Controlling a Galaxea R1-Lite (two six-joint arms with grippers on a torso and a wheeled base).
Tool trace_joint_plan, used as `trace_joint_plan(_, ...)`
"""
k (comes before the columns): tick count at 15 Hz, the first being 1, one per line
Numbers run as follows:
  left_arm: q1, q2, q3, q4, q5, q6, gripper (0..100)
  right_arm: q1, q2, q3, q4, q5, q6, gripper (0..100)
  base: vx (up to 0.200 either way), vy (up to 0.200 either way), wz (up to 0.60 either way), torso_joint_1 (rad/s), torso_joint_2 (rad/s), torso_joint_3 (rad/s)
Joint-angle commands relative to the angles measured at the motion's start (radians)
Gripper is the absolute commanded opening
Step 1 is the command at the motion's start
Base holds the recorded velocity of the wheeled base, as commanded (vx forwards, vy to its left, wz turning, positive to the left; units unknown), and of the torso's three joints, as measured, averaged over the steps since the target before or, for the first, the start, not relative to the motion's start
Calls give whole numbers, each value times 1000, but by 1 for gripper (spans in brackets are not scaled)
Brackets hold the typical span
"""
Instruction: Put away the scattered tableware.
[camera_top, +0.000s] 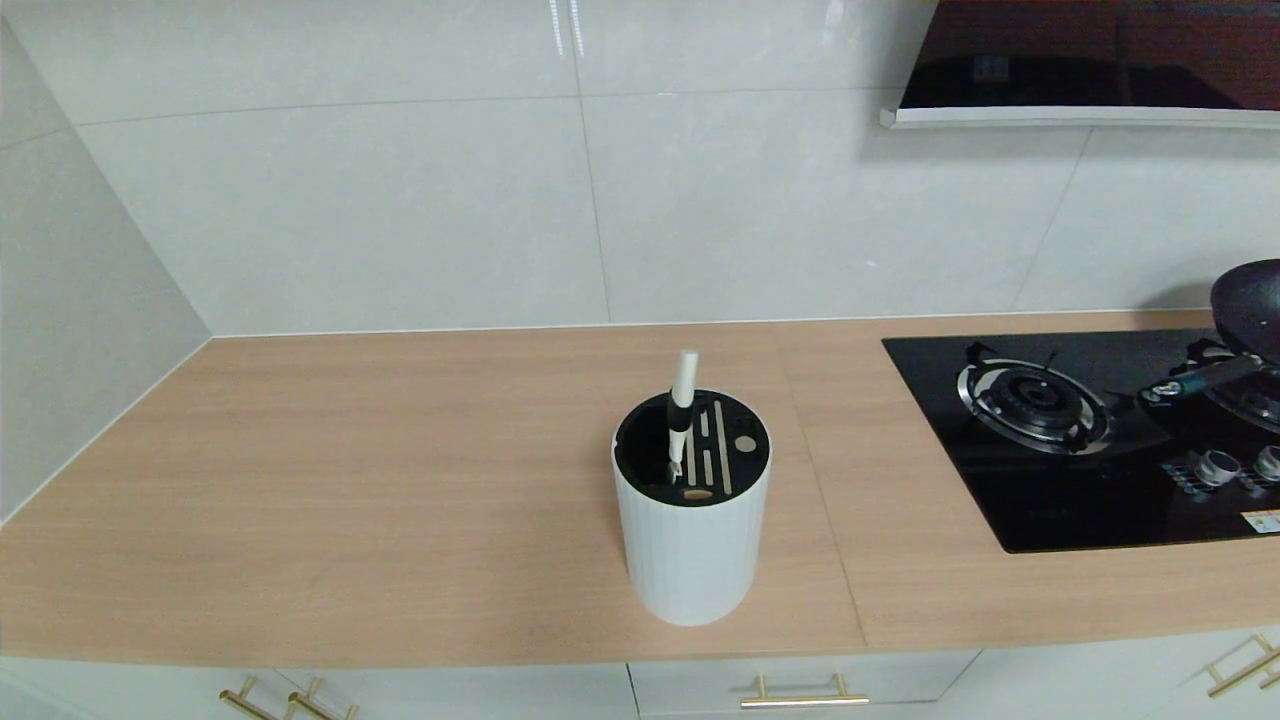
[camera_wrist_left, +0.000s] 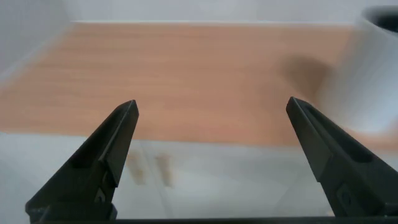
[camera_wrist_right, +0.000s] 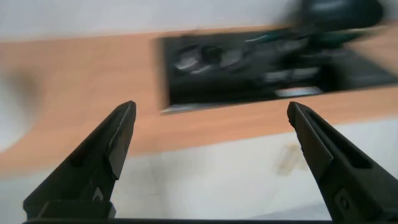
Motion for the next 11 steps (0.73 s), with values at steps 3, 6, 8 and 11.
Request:
trace_joint_plan(3,0,0,19,25,-34,50,100,4,-2,30,31,74,-3,100,0,0,0,0,0,0)
trace_joint_plan(6,0,0,18,25,-37,64,100,4,-3,30,30,74,38,100,0,0,0,0,0,0)
trace_joint_plan(8,0,0,18,24,-45,27,100,4,-3,30,30,74,38,100,0,0,0,0,0,0)
trace_joint_plan(11,0,0,19,24,-45,12,100,4,-3,30,31,74,38,100,0,0,0,0,0,0)
